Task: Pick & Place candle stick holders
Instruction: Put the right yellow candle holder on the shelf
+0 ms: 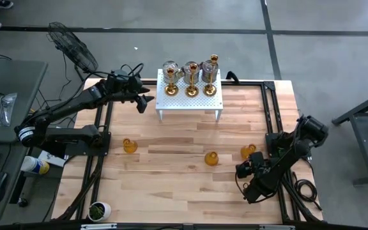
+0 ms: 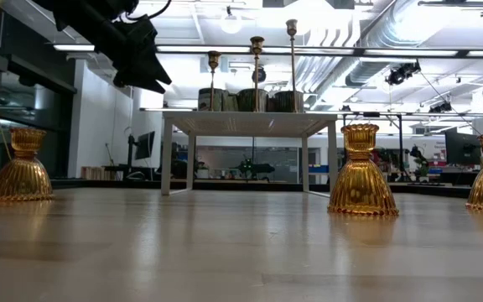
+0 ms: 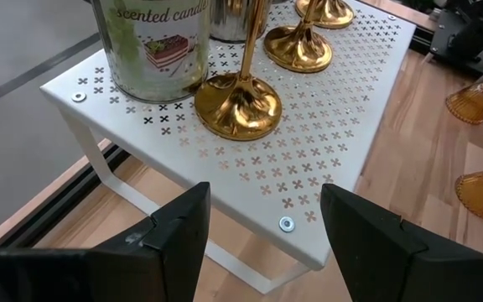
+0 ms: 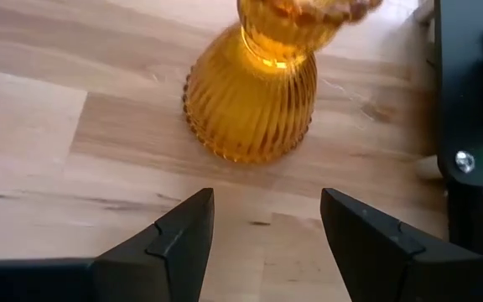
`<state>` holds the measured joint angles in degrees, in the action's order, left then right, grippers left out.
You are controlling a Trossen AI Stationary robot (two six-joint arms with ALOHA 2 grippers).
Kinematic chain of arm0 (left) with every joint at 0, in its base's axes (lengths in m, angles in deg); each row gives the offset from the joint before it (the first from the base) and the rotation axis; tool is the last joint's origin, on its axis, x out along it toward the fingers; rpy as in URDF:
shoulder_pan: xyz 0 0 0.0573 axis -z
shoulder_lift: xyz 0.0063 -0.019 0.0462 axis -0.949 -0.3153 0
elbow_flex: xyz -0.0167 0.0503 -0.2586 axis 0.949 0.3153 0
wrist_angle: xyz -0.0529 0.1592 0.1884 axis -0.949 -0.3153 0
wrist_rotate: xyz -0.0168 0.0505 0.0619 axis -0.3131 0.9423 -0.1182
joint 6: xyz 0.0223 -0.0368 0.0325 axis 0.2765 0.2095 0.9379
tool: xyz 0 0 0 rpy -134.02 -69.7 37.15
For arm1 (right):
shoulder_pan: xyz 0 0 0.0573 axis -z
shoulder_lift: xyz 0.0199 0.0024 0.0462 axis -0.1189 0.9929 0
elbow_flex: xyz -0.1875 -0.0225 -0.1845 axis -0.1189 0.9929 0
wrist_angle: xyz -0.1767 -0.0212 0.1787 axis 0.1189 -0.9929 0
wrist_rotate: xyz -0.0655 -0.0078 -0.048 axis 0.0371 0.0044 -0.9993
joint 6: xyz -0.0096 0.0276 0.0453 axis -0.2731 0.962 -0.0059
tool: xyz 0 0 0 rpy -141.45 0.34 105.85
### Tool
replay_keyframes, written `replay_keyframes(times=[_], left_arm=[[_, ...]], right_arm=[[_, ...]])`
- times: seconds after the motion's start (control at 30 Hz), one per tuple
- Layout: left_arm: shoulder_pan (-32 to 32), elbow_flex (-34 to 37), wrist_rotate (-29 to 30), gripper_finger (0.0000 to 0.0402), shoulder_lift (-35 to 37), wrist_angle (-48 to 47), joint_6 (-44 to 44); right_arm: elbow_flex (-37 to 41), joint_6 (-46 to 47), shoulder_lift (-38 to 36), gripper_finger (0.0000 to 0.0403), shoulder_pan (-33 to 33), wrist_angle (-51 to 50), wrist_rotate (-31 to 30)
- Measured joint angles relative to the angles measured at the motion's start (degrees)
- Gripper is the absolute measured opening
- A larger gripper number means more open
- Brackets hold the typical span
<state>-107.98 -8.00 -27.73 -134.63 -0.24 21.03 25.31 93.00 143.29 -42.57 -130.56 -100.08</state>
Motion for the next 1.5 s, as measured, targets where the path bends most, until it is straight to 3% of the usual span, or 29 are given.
replay_keyframes(times=[1.2, 1.33, 1.5], left_arm=[[-0.01, 0.00, 0.02, 0.0223, 0.00, -1.56, 0.28], [-0.01, 0.00, 0.02, 0.0223, 0.00, -1.56, 1.31], [-0.02, 0.00, 0.02, 0.0223, 0.00, -1.56, 1.33]], right_arm=[[0.00, -0.57, -0.04, 0.0211, 8.35, -7.03, -7.45], [0.00, -0.55, -0.04, 0.0193, 8.36, -7.03, -7.44], [0.00, -0.58, -0.04, 0.0142, 8.34, -6.92, -7.41]])
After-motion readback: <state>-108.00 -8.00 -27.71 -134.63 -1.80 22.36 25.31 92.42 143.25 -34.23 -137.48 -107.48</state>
